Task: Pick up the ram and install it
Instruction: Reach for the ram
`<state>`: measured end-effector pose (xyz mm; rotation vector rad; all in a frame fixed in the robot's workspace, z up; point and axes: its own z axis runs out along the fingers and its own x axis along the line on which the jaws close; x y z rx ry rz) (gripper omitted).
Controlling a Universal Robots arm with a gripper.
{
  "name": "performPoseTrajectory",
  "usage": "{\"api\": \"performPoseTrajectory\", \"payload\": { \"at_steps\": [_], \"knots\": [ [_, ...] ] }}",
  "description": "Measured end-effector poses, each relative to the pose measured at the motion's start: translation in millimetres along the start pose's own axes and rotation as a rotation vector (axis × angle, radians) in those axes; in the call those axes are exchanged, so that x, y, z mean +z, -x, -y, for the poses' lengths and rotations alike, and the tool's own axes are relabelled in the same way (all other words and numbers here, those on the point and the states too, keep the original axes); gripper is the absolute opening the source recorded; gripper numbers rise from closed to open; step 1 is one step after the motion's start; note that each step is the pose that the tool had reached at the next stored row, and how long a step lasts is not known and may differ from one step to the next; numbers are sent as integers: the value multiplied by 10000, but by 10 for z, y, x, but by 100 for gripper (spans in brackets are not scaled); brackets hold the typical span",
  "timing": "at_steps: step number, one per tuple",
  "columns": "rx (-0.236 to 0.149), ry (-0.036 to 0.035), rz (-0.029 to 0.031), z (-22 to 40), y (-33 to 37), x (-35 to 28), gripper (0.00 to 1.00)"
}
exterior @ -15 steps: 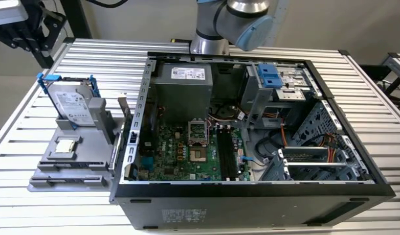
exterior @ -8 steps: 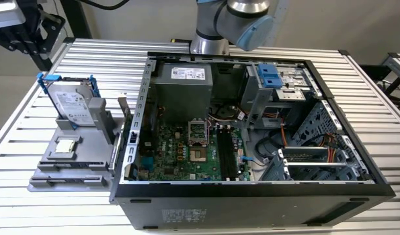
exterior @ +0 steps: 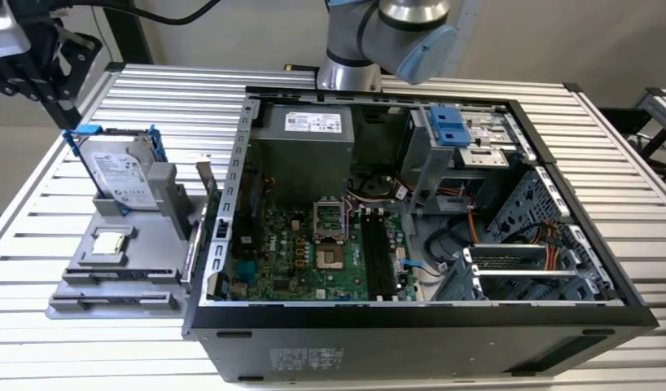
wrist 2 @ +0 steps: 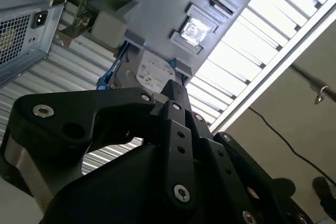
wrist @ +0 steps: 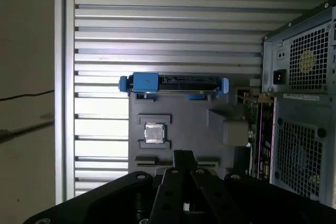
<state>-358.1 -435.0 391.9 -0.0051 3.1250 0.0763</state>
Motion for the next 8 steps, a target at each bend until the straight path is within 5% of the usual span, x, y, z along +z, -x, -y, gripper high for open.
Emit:
{"api": "performPoseTrajectory", "payload": {
  "at_steps": [8],
  "knots": [
    [54, -1, -25, 150, 5, -4, 0]
  ]
}}
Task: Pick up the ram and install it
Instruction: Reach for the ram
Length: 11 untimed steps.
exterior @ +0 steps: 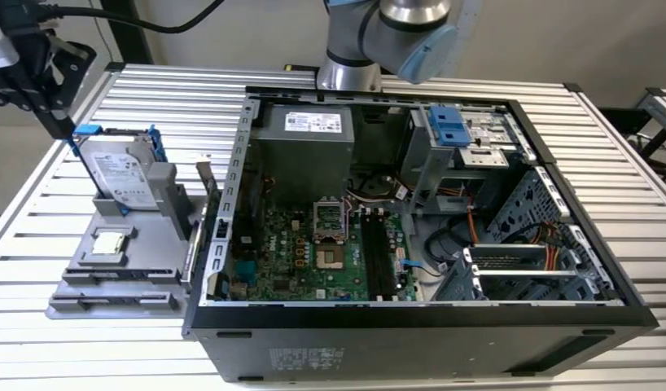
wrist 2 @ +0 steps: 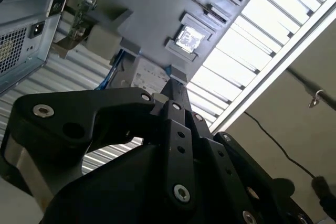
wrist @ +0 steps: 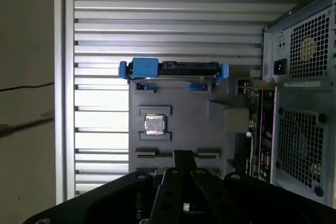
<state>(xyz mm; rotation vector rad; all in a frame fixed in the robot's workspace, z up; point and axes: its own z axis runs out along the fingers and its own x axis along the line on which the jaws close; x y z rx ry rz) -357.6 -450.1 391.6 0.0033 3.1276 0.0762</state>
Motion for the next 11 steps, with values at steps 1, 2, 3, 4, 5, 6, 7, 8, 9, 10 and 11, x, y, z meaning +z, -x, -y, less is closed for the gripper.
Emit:
{"api": "performPoseTrajectory", "payload": {
  "at_steps": [1, 2, 3, 4, 5, 6, 7, 8, 9, 10, 11],
  "knots": [
    [5, 0, -3, 18, 1, 0, 0],
    [11, 0, -8, 38, 2, -1, 0],
    [16, 0, -12, 58, 4, -2, 0],
    [22, 0, -16, 78, 5, -2, 0],
    [27, 0, -21, 98, 6, -3, 0],
    [34, 0, -27, 120, 8, -4, 0],
    [39, 0, -32, 139, 9, -5, 0],
    [45, -1, -38, 160, 10, -6, 0],
    [51, -1, -43, 183, 12, -6, 0],
    [56, -1, -47, 203, 13, -7, 0],
    [62, -1, -53, 225, 14, -7, 0]
  ]
}}
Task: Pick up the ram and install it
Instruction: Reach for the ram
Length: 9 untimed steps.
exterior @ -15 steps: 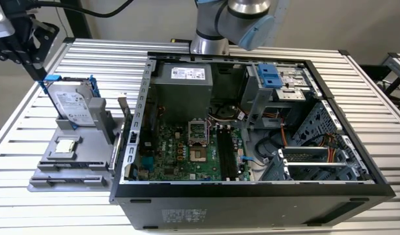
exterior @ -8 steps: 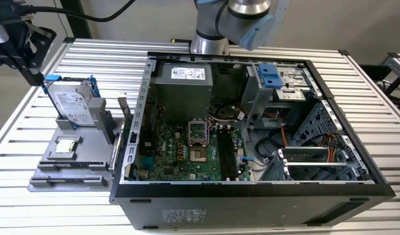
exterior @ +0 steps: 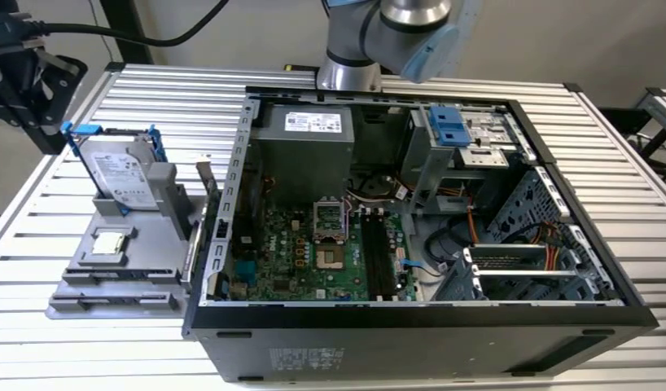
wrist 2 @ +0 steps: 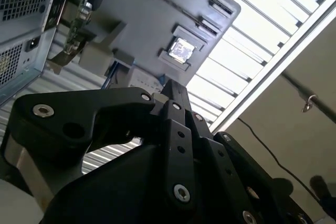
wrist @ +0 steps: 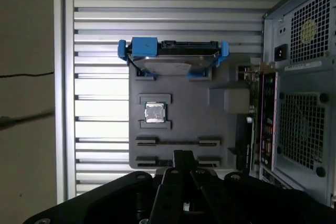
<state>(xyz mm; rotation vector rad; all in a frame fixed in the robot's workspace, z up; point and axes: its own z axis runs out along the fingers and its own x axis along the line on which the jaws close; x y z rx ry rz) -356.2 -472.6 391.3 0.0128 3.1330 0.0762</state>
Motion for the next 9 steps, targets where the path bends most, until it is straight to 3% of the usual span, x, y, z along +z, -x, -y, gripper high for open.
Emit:
{"api": "performPoseTrajectory", "payload": {
  "at_steps": [9],
  "knots": [
    [57, 1, -37, 192, 7, -6, 0]
  ]
}}
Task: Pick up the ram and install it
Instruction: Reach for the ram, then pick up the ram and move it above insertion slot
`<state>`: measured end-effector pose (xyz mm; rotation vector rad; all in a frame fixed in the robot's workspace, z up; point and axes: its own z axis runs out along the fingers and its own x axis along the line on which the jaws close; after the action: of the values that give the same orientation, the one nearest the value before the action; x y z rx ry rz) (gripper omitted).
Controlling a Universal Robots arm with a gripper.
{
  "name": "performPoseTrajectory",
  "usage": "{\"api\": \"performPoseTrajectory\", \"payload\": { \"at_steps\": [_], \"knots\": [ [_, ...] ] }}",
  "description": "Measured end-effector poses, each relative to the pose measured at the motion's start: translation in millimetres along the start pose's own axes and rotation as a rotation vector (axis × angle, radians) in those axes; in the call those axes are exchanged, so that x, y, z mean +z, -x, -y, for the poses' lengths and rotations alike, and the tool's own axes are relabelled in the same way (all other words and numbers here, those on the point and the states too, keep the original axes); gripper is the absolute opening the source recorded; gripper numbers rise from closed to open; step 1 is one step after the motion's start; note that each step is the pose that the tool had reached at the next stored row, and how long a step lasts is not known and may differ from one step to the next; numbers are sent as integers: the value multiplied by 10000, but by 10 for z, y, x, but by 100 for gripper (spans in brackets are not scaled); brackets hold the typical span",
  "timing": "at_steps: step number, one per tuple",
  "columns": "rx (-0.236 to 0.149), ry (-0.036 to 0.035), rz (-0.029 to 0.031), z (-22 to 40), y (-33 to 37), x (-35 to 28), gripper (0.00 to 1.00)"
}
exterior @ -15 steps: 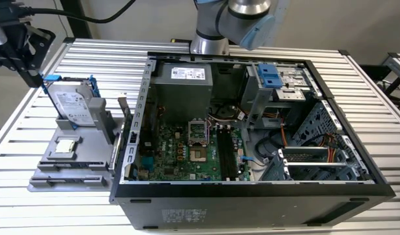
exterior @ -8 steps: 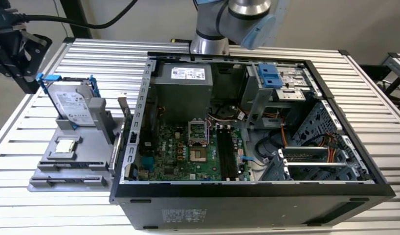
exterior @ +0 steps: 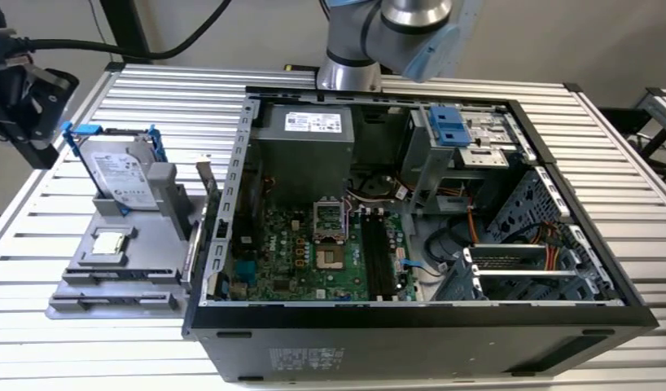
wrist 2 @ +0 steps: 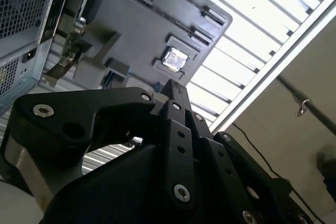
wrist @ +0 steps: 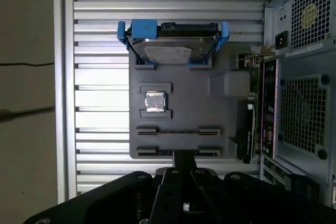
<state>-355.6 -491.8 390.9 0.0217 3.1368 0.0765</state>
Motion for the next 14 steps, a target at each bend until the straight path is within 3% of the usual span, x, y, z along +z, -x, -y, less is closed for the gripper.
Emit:
{"api": "performPoseTrajectory", "payload": {
  "at_steps": [9, 14],
  "knots": [
    [78, -1, -15, 179, 6, -5, 0],
    [83, -7, -15, 182, 6, -5, 0]
  ]
}}
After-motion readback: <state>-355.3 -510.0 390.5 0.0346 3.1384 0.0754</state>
